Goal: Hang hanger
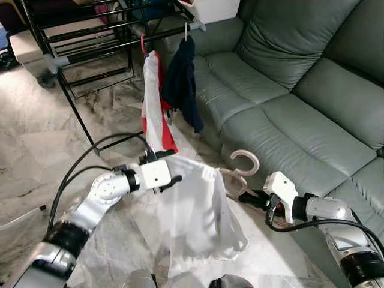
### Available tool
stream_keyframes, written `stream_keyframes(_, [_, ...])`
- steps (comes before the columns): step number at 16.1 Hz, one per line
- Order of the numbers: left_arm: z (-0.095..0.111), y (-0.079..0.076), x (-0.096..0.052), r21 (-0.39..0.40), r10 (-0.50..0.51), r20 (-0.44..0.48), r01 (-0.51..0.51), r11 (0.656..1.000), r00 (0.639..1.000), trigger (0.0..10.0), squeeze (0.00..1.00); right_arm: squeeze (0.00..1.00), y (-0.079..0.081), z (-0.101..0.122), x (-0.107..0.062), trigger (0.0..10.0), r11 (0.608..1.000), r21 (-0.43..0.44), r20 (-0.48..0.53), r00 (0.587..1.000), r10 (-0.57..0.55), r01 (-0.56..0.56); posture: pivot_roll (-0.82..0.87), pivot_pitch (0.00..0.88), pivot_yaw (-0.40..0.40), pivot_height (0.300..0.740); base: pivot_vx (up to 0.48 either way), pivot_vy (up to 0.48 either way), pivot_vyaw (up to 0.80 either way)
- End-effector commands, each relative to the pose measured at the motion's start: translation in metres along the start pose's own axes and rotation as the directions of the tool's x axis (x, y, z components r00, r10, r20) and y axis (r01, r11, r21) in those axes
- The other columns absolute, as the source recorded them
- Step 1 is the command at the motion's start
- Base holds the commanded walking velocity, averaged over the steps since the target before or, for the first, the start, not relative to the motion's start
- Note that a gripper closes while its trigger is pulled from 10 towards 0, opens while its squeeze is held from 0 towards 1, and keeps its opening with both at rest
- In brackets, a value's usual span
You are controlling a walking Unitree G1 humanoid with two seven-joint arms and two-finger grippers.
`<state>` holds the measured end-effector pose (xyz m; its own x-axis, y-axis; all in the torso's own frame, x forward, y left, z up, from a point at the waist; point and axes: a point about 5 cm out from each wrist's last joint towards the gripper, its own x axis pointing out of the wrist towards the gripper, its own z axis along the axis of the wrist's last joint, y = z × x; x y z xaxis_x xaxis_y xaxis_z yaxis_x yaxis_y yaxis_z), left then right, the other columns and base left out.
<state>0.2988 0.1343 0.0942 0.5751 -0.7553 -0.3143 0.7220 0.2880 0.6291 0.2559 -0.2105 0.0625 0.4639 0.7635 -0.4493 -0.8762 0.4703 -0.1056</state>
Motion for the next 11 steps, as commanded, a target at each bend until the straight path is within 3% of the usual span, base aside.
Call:
stream_keyframes(1, [0.002,0.000,0.004,0.014,-0.021,0.014,0.021,1.000,1.000,10.0,0.00,0.00,0.002,0.010,0.000,10.0,0.997,-0.053,0.030,0.998,0.050,-0.048,-0.01,0.002,-0.036,0.740,0.000,0.000,0.00])
stream_keyframes(2, [0.004,-0.004,0.007,0.013,-0.032,0.027,0.031,0.999,0.999,10.0,0.00,0.00,0.004,0.010,0.001,10.0,0.996,-0.064,0.024,0.998,0.063,-0.061,-0.01,0.000,-0.035,0.740,0.000,0.000,0.00])
stream_keyframes(3, [0.004,-0.011,0.009,0.006,-0.075,0.042,0.075,0.997,0.996,0.0,0.00,0.00,0.007,0.012,0.003,10.0,0.992,-0.097,0.023,0.996,0.082,-0.080,-0.01,0.004,-0.035,0.740,0.000,0.000,0.00])
stream_keyframes(6, [0.002,-0.023,0.013,0.024,-0.152,0.043,0.151,0.988,0.987,0.0,0.00,0.00,0.011,0.020,0.004,10.0,0.981,-0.149,0.024,0.991,0.132,-0.127,-0.01,0.009,-0.033,0.740,0.000,0.000,0.00])
stream_keyframes(11, [-0.009,-0.012,0.008,0.055,-0.205,-0.013,0.205,0.977,0.979,0.0,0.00,0.00,0.010,0.019,-0.001,10.0,0.970,-0.199,-0.020,0.990,0.137,-0.138,-0.01,0.010,-0.032,0.740,0.000,0.000,0.00])
